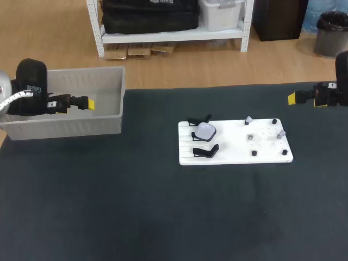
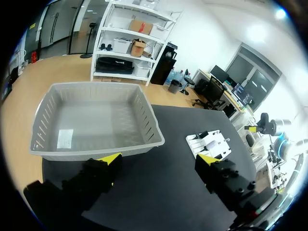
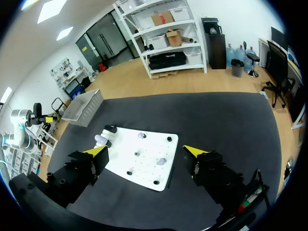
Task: Pick up each earbud case from the left stands, insert the matching earbuds, close the lid, and place the case in the box.
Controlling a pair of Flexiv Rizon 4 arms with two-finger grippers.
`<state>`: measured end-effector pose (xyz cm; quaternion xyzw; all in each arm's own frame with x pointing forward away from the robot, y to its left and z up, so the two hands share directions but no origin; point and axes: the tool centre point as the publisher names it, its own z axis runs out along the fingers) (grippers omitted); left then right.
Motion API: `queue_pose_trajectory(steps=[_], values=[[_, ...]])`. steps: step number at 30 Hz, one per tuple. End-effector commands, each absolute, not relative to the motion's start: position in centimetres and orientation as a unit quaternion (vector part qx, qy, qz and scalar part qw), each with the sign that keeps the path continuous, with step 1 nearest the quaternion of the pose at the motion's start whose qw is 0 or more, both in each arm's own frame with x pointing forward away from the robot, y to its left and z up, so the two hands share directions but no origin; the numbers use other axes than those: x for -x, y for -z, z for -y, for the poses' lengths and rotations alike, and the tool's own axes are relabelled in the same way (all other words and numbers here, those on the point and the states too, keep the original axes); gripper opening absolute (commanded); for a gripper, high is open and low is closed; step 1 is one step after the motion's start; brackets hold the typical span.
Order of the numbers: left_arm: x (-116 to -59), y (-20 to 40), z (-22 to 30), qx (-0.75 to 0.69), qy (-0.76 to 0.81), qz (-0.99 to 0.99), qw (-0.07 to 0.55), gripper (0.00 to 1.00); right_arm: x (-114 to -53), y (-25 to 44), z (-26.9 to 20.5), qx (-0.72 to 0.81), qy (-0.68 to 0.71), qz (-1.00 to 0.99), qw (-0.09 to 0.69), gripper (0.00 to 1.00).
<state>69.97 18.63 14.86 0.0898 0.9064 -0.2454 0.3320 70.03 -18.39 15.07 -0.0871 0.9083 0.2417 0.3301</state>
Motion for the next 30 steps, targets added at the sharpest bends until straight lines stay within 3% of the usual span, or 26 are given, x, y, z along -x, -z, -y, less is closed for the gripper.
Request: queue_pose_trajectory(steps=[1, 11, 17, 24, 30], values=[[-70.0, -15.0, -18.5, -0.088, 0.242, -0.909, 0.329, 1.0, -70.0, -15.0, 18.4, 0.088, -0.242, -0.908, 0.33, 1.0], [-70.0, -15.0, -18.5, -0.088, 0.242, -0.909, 0.329, 1.0, -70.0, -15.0, 18.4, 0.088, -0.242, -0.908, 0.33, 1.0], [-70.3, -15.5, -16.5, -0.326, 0.32, -0.751, 0.476, 1.0, -70.0, -15.0, 18.4, 0.088, -0.242, -0.908, 0.33, 1.0], [-69.6, -16.1, -14.3, -0.531, 0.376, -0.598, 0.468, 1.0, -70.0, -15.0, 18.4, 0.088, -0.242, -0.908, 0.33, 1.0], [-69.2, -16.2, -13.4, -0.554, 0.34, -0.61, 0.453, 1.0, -70.0, -15.0, 18.4, 0.088, -0.242, -0.908, 0.33, 1.0]])
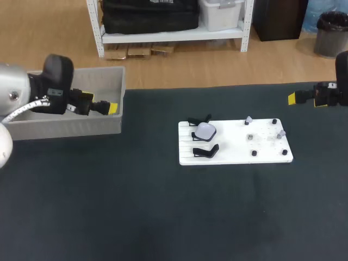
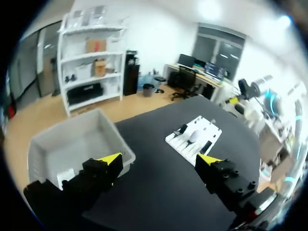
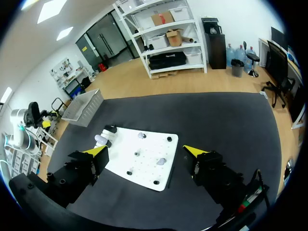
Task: Pick up each earbud case from the left stands, insert the matching earbuds, close the lid, and place the case in the box.
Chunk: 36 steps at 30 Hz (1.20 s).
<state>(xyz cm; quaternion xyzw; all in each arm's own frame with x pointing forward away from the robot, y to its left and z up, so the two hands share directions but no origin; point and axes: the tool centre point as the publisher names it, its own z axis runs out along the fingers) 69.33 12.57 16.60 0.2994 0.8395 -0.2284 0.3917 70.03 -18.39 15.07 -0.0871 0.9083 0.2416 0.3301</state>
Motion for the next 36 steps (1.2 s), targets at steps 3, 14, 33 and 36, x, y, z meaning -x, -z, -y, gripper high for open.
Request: queue_pose_trajectory(steps=[3, 14, 33, 36], values=[[-69.2, -16.2, -13.4, -0.554, 0.34, -0.61, 0.453, 1.0, -70.0, -15.0, 18.4, 0.088, -0.242, -0.908, 0.33, 1.0], [-68.8, -15.8, -12.3, -0.551, 0.336, -0.614, 0.455, 1.0, -70.0, -15.0, 18.4, 0.088, -0.242, -0.908, 0.33, 1.0], [-68.1, -7.9, 4.2, -0.537, 0.298, -0.664, 0.427, 1.0, -70.0, -15.0, 18.4, 0.088, -0.242, -0.908, 0.33, 1.0], [-68.1, -7.9, 4.2, -0.537, 0.298, -0.664, 0.427, 1.0, -70.0, -15.0, 18.4, 0.088, -0.242, -0.908, 0.33, 1.0]])
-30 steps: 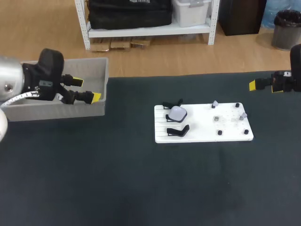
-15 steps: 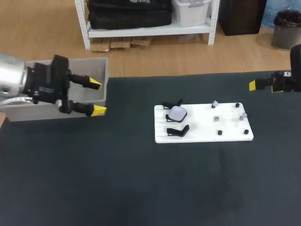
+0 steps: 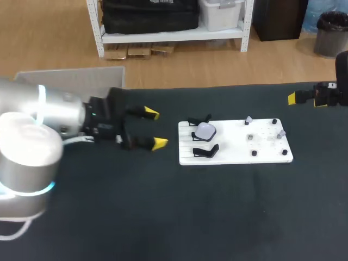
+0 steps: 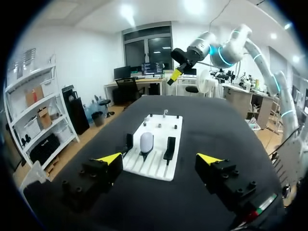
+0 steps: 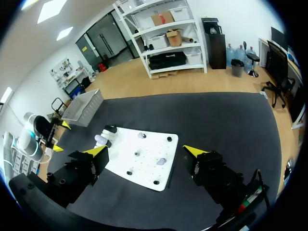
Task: Pick up each earbud case from the left stands, insert the matching earbuds, close the lid, and place the case in the box.
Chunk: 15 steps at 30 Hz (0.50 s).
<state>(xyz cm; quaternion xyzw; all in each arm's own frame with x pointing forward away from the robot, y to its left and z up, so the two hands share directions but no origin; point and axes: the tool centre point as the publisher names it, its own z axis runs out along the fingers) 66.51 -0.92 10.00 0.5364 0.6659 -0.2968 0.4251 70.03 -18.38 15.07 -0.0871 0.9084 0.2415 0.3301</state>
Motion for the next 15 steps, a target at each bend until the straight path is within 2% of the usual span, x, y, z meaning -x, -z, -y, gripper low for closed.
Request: queue_pose_trajectory(steps=[1, 12, 15], values=[[-68.1, -7.9, 4.2, -0.537, 0.298, -0.664, 0.427, 1.0, -70.0, -15.0, 18.4, 0.088, -0.242, -0.908, 0.33, 1.0], [-68.1, -7.9, 4.2, -0.537, 0.298, -0.664, 0.427, 1.0, -70.0, -15.0, 18.4, 0.088, -0.242, -0.908, 0.33, 1.0], [-68.5, -7.3, 6.0, -0.57, 0.309, -0.642, 0.41, 1.0, -70.0, -15.0, 18.4, 0.088, -0.242, -0.908, 0.33, 1.0]])
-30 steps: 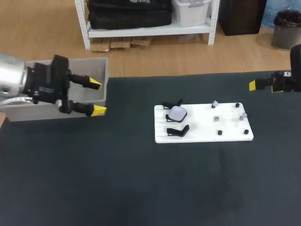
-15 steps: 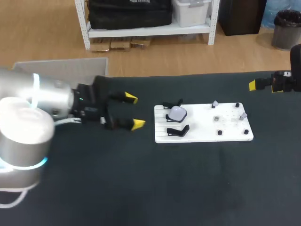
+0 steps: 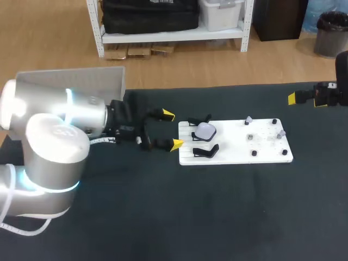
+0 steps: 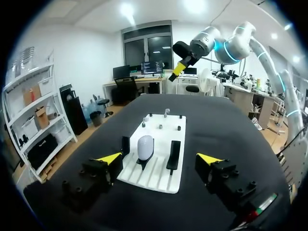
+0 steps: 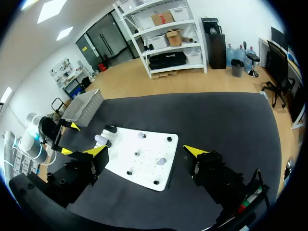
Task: Pick up each earbud case from the left stands, insert the matching earbuds, close the lid, and place the case in the box.
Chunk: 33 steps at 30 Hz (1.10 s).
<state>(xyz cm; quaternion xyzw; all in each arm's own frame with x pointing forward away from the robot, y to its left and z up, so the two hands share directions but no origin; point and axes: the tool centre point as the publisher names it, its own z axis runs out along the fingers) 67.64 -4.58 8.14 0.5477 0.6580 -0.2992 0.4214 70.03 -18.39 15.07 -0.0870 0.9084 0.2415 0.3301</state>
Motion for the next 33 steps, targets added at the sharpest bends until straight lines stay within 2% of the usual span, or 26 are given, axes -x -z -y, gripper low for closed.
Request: queue_pose_trajectory(steps=[1, 9, 33], values=[[-68.7, -7.0, 6.6, -0.574, 0.316, -0.639, 0.403, 1.0, -70.0, -15.0, 18.4, 0.088, -0.242, -0.908, 0.33, 1.0], [-71.1, -5.1, 9.0, -0.594, 0.314, -0.631, 0.388, 1.0, -70.0, -15.0, 18.4, 0.088, -0.242, -0.908, 0.33, 1.0], [-74.7, -2.1, 10.6, -0.588, 0.345, -0.631, 0.37, 1.0, -70.0, -15.0, 18.4, 0.088, -0.242, -0.908, 0.33, 1.0]])
